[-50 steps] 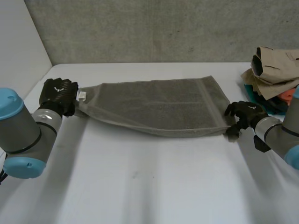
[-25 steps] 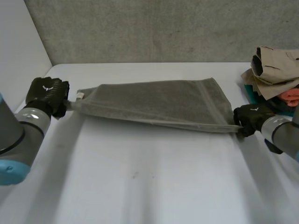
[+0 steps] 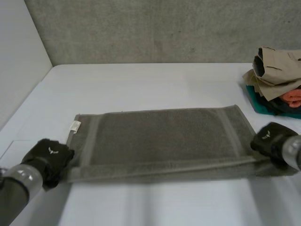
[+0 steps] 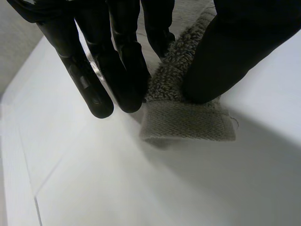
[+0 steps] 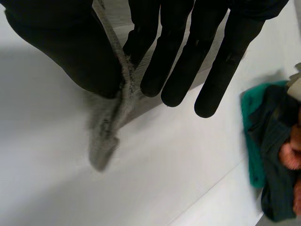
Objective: Fold the laundry.
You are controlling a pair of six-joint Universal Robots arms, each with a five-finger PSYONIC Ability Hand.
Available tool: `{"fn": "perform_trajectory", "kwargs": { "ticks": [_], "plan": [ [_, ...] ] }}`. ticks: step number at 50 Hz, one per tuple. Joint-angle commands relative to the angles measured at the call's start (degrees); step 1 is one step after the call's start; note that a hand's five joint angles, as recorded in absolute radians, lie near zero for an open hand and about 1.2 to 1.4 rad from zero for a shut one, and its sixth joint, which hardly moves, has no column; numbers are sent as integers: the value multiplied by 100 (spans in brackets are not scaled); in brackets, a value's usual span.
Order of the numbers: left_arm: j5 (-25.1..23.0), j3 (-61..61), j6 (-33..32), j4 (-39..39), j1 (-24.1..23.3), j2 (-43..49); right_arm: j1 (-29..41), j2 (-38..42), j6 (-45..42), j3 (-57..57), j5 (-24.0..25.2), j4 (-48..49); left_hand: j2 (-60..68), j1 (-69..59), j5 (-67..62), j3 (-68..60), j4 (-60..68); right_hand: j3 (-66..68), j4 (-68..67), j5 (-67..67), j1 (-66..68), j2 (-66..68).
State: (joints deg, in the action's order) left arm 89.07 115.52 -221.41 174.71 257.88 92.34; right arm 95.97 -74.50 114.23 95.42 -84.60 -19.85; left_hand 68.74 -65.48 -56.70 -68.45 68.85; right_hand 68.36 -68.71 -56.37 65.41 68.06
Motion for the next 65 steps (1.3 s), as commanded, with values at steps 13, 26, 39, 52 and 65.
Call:
{"fn": "perform_trajectory", "kwargs": {
  "ticks": [13,26,39,52,65],
  "plan": [
    [726,-2718,907,1390,-361,2560,782,2993,293,-2834,-241,3048,1126,-1452,-1330,-1155,1115,1164,-1129,-1363,1459,1194],
    [1289,-4433,933,1434,-677,3774,923,3996,372,-3864,-197,3900,-5451,5125,5247,5422,-5462,-5836,5871,5637,-5541,-5806],
    [1149,-3680,1012,1478,-1011,2581,888,2442,2269,-2476,-118,3366,-5874,5548,5670,5845,-5885,-5836,5871,5637,-5541,-5806],
    [244,-1735,977,2470,-933,1261,27,1175,3246,-823,1244,1800,-5785,5459,5581,5756,-5796,-5440,5476,5242,-5146,-5411],
    [14,-1937,924,2831,-555,2333,-421,1201,3184,-190,1341,2388,-5718,5392,5514,5689,-5729,-4584,4620,4386,-4290,-4555]
  ]
}}
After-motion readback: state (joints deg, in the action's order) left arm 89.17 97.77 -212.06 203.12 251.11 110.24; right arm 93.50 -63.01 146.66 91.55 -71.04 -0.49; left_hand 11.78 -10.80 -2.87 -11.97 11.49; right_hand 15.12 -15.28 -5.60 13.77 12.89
